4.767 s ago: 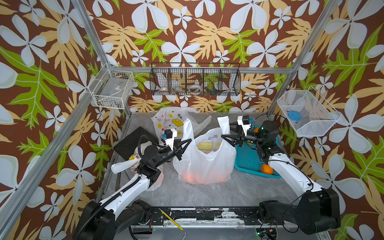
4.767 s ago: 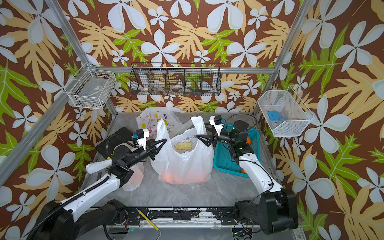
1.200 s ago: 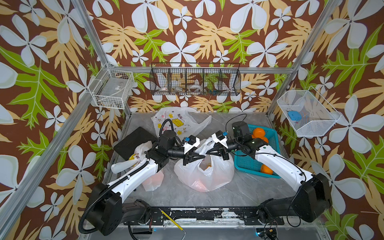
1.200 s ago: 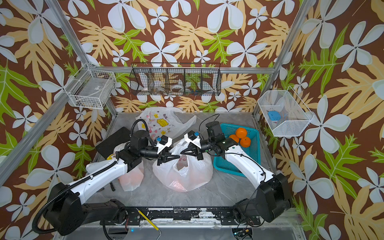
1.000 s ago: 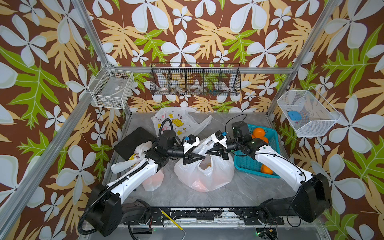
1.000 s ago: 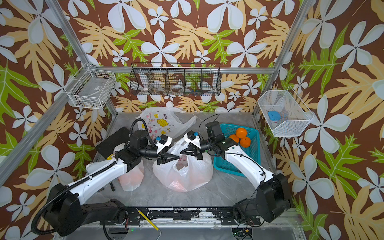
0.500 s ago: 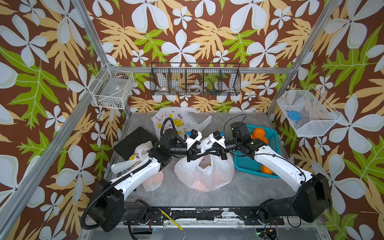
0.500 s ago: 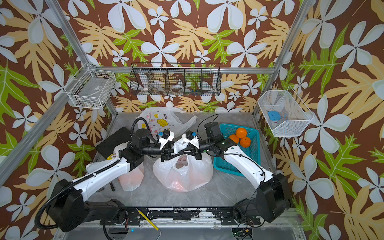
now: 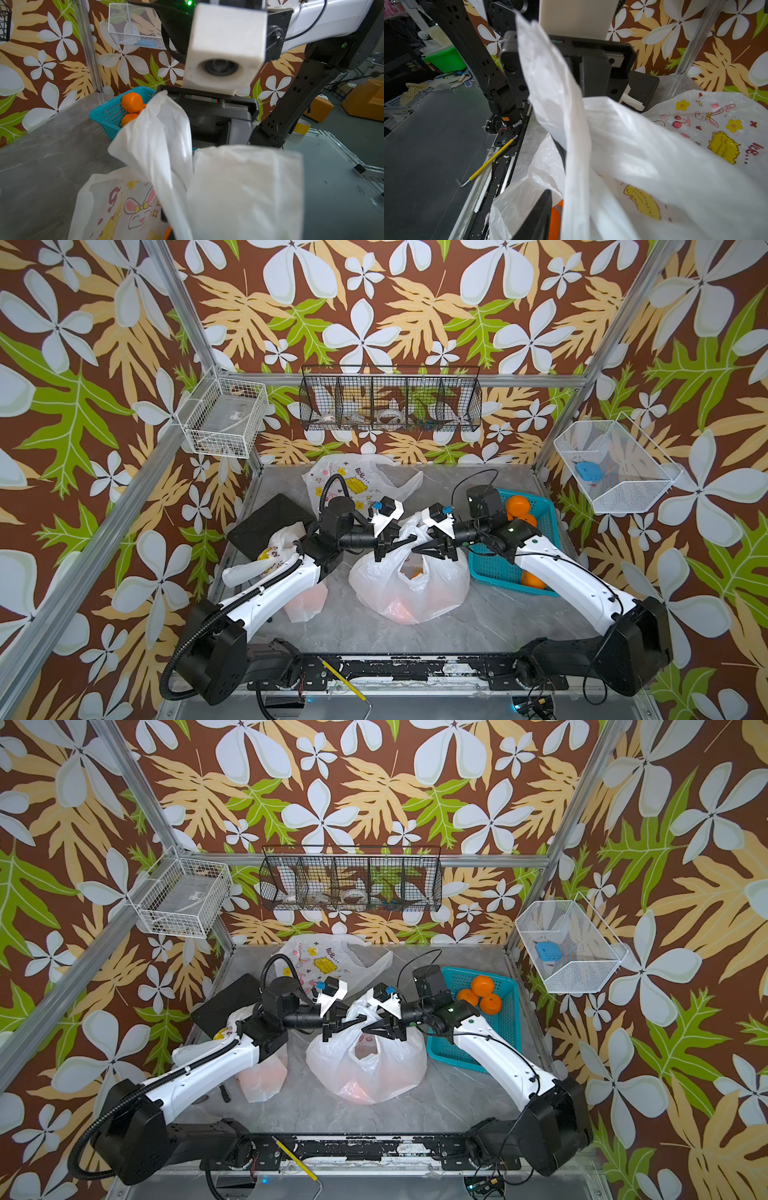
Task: Place the oranges into plastic bags & tie knots
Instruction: Tie the plastic bag at the center of the board.
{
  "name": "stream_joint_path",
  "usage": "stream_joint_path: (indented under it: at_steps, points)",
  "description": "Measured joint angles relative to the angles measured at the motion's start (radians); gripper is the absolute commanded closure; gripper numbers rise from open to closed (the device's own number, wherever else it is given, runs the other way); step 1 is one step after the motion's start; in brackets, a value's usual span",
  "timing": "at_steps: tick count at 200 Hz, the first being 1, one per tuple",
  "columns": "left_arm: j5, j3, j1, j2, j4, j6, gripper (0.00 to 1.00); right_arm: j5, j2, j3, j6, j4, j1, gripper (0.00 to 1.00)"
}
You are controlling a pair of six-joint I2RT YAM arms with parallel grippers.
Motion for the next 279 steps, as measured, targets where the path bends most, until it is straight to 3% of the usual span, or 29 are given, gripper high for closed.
stream_joint_path:
  at_steps: [58, 102, 123, 146, 183, 243, 279]
  points:
    - [0.017, -0.019, 0.0, -0.013, 0.0, 0.018, 1.0, -0.032, -0.121, -0.065, 0.043, 0.032, -0.154, 0.2]
    - [0.028, -0.033, 0.0, -0.023, 0.0, 0.036, 1.0, -0.076, -0.097, 0.005, 0.083, 0.093, -0.165, 0.19]
    - [0.031, -0.035, 0.0, -0.023, 0.0, 0.045, 1.0, -0.088, -0.056, 0.042, 0.087, 0.098, -0.143, 0.27]
    - [0.031, -0.035, 0.0, -0.023, 0.0, 0.048, 1.0, -0.103, -0.027, 0.066, 0.086, 0.096, -0.109, 0.44]
    - [0.029, -0.042, 0.0, -0.029, 0.0, 0.051, 0.95, -0.115, -0.013, 0.082, 0.079, 0.062, -0.106, 1.0]
    - [0.005, -0.063, 0.0, -0.024, 0.015, 0.05, 0.87, -0.11, -0.058, 0.134, 0.06, 0.014, -0.105, 1.0]
    - [-0.006, -0.072, 0.0, -0.019, 0.015, 0.046, 0.94, -0.08, -0.092, 0.127, 0.063, 0.014, -0.105, 1.0]
